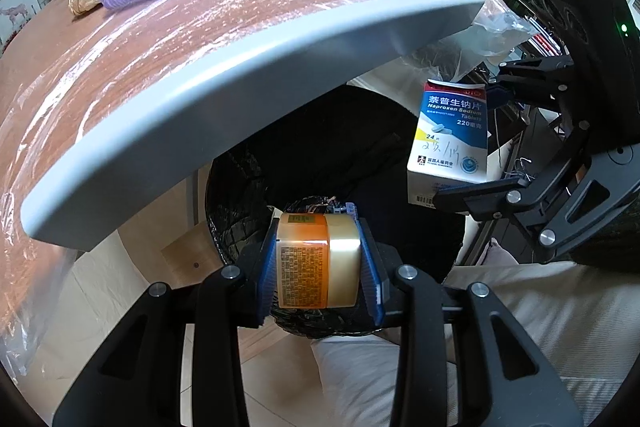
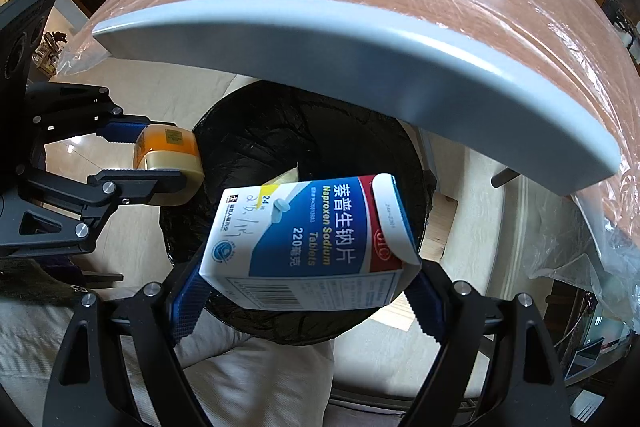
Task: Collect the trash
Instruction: 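Carry the jar and Naproxen box over the black bin and release both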
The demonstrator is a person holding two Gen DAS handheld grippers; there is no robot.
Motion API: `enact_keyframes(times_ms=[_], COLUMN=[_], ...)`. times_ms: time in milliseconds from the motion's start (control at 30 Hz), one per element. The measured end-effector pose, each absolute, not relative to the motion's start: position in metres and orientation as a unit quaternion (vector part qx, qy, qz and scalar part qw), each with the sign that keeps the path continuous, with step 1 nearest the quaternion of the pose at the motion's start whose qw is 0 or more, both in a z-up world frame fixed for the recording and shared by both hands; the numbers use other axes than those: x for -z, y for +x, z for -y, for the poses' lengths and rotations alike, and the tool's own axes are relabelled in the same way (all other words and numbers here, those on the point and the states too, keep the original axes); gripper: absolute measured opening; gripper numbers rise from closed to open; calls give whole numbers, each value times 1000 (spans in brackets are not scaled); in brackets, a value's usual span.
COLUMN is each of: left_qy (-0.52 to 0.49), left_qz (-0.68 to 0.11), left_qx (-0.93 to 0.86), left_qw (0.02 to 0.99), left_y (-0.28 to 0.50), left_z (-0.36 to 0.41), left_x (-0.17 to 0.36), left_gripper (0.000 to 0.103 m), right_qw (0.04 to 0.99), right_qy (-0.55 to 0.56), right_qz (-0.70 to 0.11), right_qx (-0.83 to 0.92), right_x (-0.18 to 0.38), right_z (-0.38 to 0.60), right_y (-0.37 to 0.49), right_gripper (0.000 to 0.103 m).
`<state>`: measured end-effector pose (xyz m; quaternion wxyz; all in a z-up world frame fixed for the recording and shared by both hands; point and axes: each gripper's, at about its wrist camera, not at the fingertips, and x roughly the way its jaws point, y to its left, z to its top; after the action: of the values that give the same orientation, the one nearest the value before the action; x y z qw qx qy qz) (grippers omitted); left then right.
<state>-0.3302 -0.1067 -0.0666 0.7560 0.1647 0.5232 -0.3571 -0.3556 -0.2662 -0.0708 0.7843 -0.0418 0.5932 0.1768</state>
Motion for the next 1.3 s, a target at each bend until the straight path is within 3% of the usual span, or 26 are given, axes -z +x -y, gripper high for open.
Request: enact_keyframes(times_ms=[1300], left_qy=[201], left_qz=[-530], left_qx=[360], left_qw=[741], left_y=[-323], left_z=[120], left_x=[82], left_gripper=[38], right_qw=[781], right_qy=[-71], right_qz=[-597], right_qx=[-169], right_x=[91], right_z=[255], right_y=[-348], right_gripper=[83])
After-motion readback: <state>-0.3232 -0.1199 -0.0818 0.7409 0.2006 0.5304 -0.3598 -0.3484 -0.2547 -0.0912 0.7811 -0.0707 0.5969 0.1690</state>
